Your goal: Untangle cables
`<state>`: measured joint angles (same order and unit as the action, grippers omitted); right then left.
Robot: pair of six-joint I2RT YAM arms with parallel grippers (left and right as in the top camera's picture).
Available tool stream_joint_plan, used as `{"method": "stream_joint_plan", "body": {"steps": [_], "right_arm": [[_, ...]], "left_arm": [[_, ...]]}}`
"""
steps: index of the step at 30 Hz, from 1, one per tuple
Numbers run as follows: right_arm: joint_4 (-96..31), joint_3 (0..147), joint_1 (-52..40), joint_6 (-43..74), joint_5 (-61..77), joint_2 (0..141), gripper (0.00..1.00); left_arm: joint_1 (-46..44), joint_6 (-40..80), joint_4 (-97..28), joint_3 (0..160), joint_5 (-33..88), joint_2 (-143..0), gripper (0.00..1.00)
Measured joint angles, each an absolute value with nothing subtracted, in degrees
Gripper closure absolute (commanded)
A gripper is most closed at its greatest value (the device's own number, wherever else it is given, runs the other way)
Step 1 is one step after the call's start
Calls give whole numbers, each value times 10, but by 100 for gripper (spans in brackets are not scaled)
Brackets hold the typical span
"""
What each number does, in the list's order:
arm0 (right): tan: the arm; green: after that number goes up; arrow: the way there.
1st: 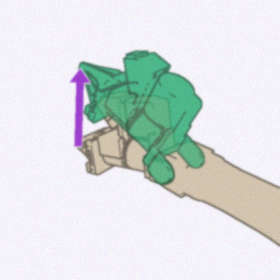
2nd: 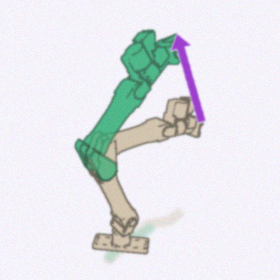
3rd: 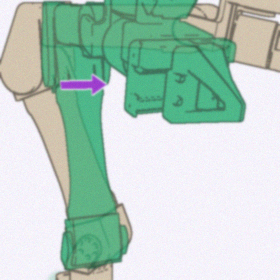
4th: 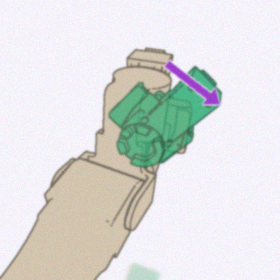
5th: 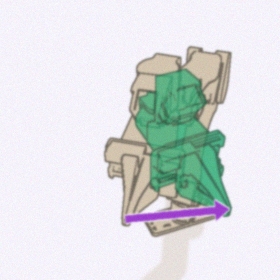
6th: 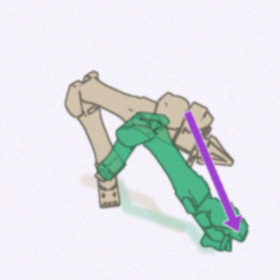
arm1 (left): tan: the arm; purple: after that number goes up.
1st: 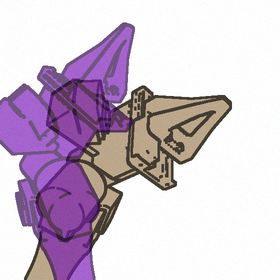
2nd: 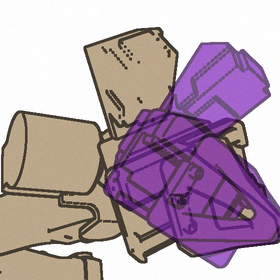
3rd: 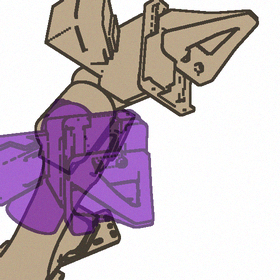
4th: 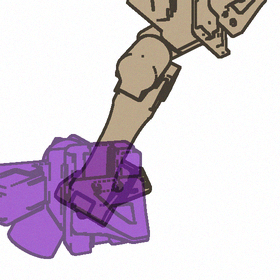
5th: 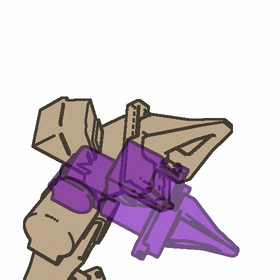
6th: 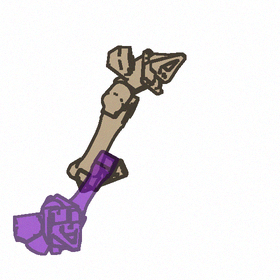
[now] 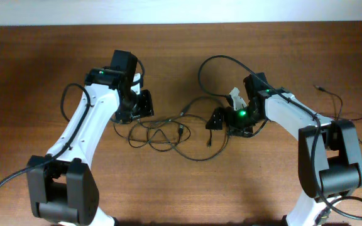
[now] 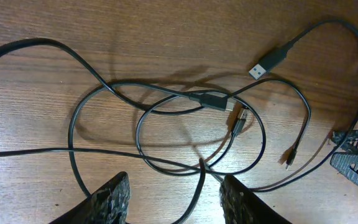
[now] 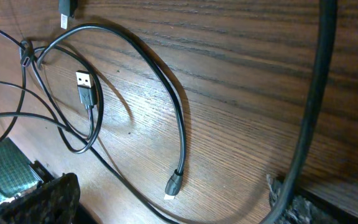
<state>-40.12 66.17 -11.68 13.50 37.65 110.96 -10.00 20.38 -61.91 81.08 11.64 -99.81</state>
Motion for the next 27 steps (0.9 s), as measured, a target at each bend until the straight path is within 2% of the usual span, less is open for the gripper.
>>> {"method": "stream_joint_plan", "body": {"steps": [4, 6, 25, 26, 27], "right_arm": [[-404, 662, -117, 135, 376, 1110, 1], [-404, 662, -117, 135, 376, 1110, 2], [-405, 662, -117, 135, 376, 1110, 2], [-405, 662, -117, 135, 376, 1110, 2], [-405, 662, -117, 135, 376, 1110, 1]], "left_arm": [[-100, 204, -602, 811, 116, -998, 51], [-100, 204, -592, 811, 116, -998, 56], [-100, 204, -586, 807, 116, -998, 54], [-100, 204, -586, 807, 116, -998, 61], [-100, 204, -586, 807, 116, -998, 84]]}}
